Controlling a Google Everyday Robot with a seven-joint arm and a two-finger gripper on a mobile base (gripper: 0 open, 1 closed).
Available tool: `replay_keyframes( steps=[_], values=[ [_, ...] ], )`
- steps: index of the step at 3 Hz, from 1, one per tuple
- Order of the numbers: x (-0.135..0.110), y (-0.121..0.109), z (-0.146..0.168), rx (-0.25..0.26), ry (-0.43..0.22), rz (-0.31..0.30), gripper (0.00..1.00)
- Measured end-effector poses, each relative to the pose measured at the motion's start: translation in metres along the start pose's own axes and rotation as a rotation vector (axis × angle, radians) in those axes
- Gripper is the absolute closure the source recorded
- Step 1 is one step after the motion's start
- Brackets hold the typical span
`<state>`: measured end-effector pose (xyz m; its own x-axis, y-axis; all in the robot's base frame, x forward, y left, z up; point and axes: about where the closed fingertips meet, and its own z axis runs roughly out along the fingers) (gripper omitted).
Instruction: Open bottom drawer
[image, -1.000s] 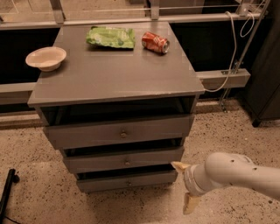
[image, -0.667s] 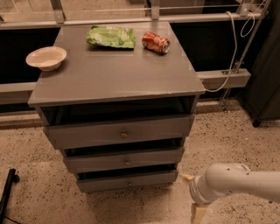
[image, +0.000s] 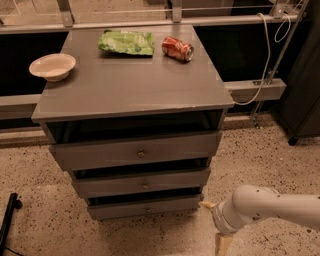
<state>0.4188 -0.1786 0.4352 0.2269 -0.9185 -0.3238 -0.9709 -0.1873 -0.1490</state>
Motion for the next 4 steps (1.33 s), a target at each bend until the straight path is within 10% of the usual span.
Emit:
replay_keyframes(
  steps=[2,4],
  values=[
    [-0.001,-0.002,0.012,-0.006,-0.032,-0.008,0.00],
    [-0.011,-0.028,0.064,0.134,-0.151,-0.105,0.00]
  ],
)
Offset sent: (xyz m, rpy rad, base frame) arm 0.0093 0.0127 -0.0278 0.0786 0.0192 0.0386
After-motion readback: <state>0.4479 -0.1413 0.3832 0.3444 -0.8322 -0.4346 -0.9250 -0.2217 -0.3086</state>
